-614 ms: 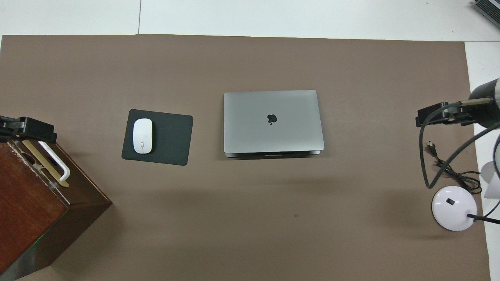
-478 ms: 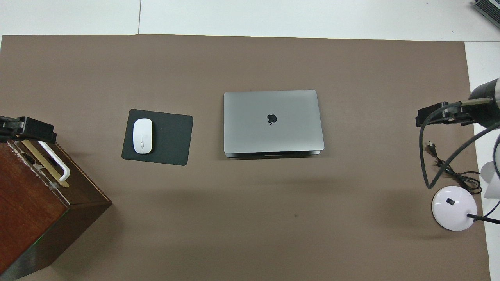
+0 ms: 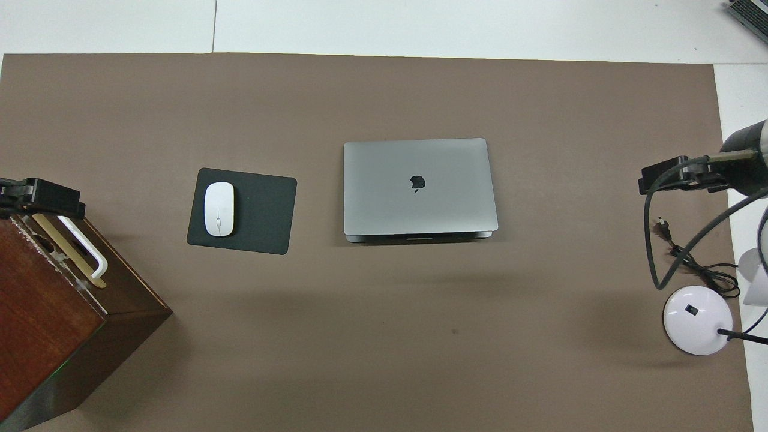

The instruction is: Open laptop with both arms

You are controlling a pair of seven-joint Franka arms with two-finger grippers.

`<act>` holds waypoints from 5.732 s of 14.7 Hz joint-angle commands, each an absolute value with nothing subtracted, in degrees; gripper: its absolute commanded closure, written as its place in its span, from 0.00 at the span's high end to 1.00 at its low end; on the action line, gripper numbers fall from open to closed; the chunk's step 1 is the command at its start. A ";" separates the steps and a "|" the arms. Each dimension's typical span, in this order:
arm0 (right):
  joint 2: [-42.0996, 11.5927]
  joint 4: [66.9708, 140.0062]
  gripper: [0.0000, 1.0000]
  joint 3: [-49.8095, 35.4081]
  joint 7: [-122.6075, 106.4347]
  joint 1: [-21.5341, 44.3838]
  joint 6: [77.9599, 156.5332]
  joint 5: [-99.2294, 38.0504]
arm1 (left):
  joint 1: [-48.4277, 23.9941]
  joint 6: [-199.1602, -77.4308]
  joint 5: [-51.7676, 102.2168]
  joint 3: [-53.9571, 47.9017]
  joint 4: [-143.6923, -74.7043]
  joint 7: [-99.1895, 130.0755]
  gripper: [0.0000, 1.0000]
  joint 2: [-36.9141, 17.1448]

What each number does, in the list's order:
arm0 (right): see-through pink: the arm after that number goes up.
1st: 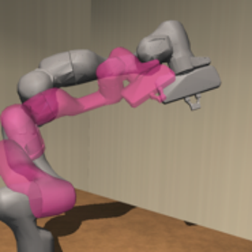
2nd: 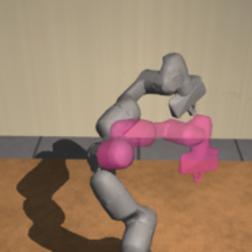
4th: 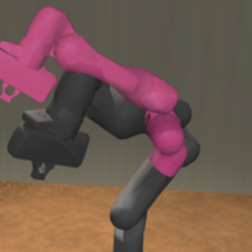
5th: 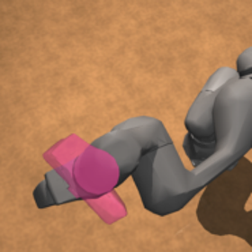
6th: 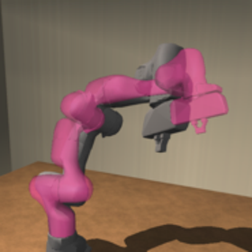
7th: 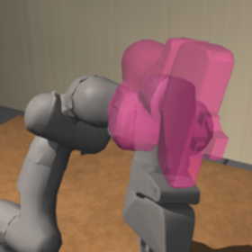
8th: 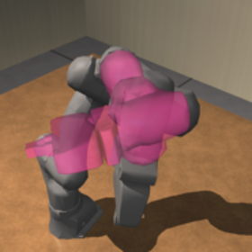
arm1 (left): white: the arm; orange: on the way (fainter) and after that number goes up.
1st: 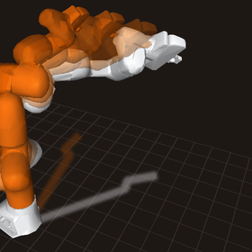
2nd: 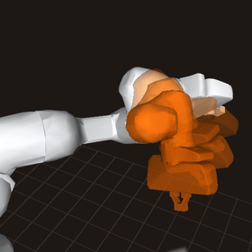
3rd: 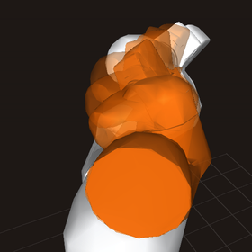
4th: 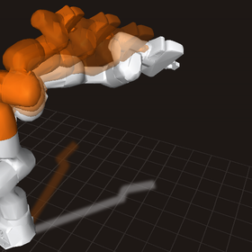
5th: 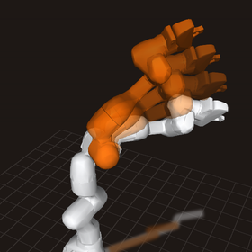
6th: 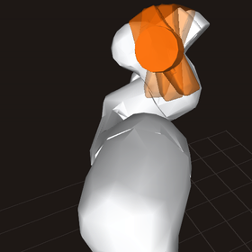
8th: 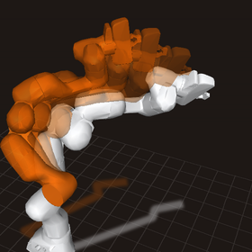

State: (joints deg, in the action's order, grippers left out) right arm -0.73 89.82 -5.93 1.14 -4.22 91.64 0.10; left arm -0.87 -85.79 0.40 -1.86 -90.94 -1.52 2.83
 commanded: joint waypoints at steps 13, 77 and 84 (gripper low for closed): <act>-0.18 90.62 1.00 -6.42 1.41 -6.42 93.25 -0.88 | -0.61 -86.39 2.72 -1.49 -94.73 14.73 0.00 4.74; 7.38 114.78 1.00 -6.94 -36.12 20.46 122.16 21.52 | -29.18 -137.55 143.09 -1.58 -140.27 17.58 0.00 -10.11; 3.52 116.10 1.00 -6.94 -35.77 23.64 124.72 22.32 | -29.18 -138.51 144.14 -1.58 -137.29 17.58 0.00 -12.13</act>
State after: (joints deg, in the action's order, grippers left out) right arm 4.50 115.54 -7.12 -34.85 23.28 123.08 21.34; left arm -28.27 -137.67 142.21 -2.22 -139.07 18.85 -10.35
